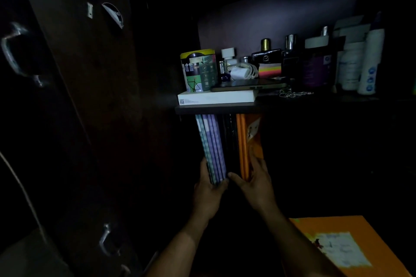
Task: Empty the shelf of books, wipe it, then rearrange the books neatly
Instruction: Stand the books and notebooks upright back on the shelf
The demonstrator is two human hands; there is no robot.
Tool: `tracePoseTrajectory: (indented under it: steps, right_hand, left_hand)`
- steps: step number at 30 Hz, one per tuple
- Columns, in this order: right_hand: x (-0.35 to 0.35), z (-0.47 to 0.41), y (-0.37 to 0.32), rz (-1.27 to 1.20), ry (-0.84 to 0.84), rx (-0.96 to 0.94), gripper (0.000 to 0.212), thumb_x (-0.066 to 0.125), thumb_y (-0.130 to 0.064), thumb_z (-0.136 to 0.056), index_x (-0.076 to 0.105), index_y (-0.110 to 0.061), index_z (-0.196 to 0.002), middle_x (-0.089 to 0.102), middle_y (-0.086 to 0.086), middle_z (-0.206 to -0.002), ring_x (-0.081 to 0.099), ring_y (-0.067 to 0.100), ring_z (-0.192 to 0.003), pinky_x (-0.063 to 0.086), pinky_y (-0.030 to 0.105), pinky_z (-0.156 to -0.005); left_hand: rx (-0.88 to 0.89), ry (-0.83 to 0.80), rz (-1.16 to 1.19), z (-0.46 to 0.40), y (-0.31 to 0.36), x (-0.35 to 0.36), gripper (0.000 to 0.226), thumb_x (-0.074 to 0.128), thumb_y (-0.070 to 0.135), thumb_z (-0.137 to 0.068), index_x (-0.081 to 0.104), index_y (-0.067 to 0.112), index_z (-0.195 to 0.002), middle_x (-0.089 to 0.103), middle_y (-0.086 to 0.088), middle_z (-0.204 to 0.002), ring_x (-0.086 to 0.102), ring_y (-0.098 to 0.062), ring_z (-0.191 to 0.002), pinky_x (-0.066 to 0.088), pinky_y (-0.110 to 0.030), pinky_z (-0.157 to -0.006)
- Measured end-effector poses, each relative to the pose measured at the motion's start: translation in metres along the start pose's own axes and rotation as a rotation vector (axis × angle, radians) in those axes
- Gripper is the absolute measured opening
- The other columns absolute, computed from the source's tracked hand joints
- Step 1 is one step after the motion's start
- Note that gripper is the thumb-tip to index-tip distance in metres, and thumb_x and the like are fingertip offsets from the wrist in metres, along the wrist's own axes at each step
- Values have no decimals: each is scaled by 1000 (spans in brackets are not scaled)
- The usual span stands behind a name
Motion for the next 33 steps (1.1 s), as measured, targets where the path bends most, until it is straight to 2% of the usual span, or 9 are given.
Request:
tracePoseTrajectory:
  steps: [8, 12, 15, 18, 21, 24, 27, 30, 33]
  right_hand:
    - [-6, 3, 3, -34, -122, 7, 98, 75, -43, -87, 11, -36, -160, 24, -9, -158, 31, 8, -138, 34, 30, -111]
    - [-26, 8, -16, 241, -317, 12, 109, 77, -37, -86, 0, -26, -161, 17, 7, -166, 28, 26, -149, 31, 44, -120]
    - [-70, 13, -68, 390, -283, -39, 94, 77, -24, -83, 18, -26, -156, 26, 13, -152, 44, 37, -134, 41, 41, -111]
    - [-112, 46, -100, 597, -206, 40, 78, 72, -43, -85, 27, -31, -148, 36, 9, -145, 49, 35, -128, 48, 45, -102]
    - [-150, 108, -91, 1116, -445, 433, 100, 61, -77, -78, 16, -33, -156, 19, 7, -162, 26, 36, -145, 37, 51, -111]
    - [-174, 162, -86, 1135, -581, 562, 110, 59, -83, -75, 16, -26, -159, 14, 10, -165, 20, 37, -148, 33, 51, -114]
    - [-173, 183, -100, 1163, -581, 413, 81, 62, -64, -87, 37, -17, -148, 40, 12, -150, 41, 33, -136, 42, 42, -103]
    - [-157, 176, -126, 1179, -549, 267, 31, 64, -41, -94, 56, -17, -112, 58, 8, -119, 59, 24, -103, 46, 33, -77]
    - [-149, 153, -151, 996, -358, 237, 20, 60, -32, -95, 57, -15, -105, 61, 10, -108, 64, 28, -96, 54, 36, -79]
  left_hand:
    - [-3, -110, -43, 5, 1, -4, 88, 70, 25, -93, 13, 56, -153, 54, 16, -144, 58, -6, -125, 53, -46, -103]
    - [-81, -24, -119, 24, 20, -4, 111, 75, 22, -87, -8, 46, -157, 28, 0, -162, 47, -16, -137, 40, -33, -111]
    - [-77, -93, -170, 53, 36, -1, 115, 73, 13, -90, -18, 45, -154, 12, 0, -161, 57, -20, -124, 47, -28, -101]
    - [-87, -111, -215, 81, 41, -3, 111, 73, 15, -90, -10, 48, -155, 5, 7, -159, 43, -25, -138, 42, -32, -110]
    - [-34, -201, -388, 105, 48, -2, 91, 69, 39, -93, 5, 40, -159, 13, 0, -161, 35, -28, -142, 36, -32, -110]
    - [56, -430, -778, 117, 51, 7, 69, 47, 63, -97, 24, 35, -156, 28, -4, -161, 27, -31, -145, 27, -42, -118]
    - [97, -469, -890, 124, 54, 11, 61, 35, 65, -100, 37, 32, -152, 30, -4, -160, 24, -31, -146, 22, -41, -120]
    - [125, -431, -858, 123, 53, 4, 57, 35, 65, -100, 45, 34, -147, 36, -3, -157, 29, -30, -142, 25, -39, -118]
    - [118, -427, -864, 121, 49, 4, 63, 29, 69, -99, 41, 33, -149, 39, -2, -155, 32, -31, -140, 29, -42, -115]
Point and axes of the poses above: each hand's wrist, its own z-axis away from the middle knuckle, its own x-axis out of the palm, y = z × x, the point moved 2 cm from there along -z, towards the middle knuckle
